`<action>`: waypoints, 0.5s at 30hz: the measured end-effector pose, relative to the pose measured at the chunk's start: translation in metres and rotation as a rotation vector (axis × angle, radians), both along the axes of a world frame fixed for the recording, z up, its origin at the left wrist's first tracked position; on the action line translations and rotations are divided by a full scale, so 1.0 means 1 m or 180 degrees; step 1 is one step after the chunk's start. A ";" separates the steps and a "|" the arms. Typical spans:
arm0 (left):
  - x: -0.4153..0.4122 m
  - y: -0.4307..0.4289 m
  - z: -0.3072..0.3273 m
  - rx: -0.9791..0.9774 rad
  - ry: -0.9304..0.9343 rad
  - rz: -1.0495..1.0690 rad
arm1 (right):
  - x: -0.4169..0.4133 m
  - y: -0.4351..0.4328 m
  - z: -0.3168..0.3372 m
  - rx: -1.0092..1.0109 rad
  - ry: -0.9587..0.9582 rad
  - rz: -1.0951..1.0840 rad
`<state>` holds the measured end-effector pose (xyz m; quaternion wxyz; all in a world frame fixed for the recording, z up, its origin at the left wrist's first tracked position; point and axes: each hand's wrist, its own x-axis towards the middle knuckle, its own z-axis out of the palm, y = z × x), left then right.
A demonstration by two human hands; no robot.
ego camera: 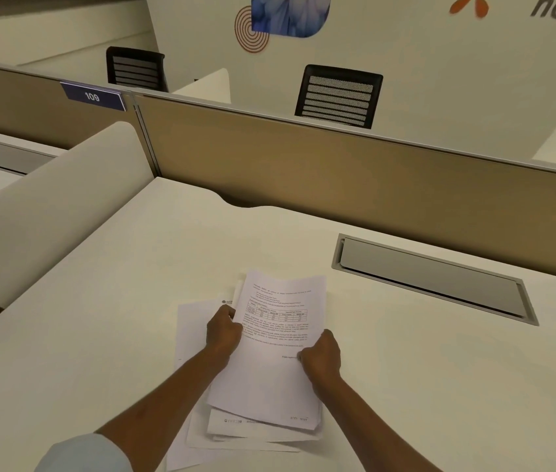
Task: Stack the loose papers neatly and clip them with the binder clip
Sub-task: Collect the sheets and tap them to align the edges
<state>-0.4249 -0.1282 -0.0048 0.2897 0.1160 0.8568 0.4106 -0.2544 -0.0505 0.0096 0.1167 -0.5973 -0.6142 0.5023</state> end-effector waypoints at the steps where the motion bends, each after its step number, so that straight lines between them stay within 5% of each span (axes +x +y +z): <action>1: 0.001 -0.001 0.001 0.0025 -0.0017 0.0042 | -0.001 0.000 0.000 0.0031 0.0036 0.0031; 10: -0.002 -0.013 0.001 -0.0209 -0.0165 0.0389 | -0.005 -0.003 0.011 -0.0062 0.0253 0.0181; 15: 0.000 -0.020 -0.005 -0.0632 0.0377 0.0157 | -0.016 -0.013 0.006 0.0354 -0.0489 0.0437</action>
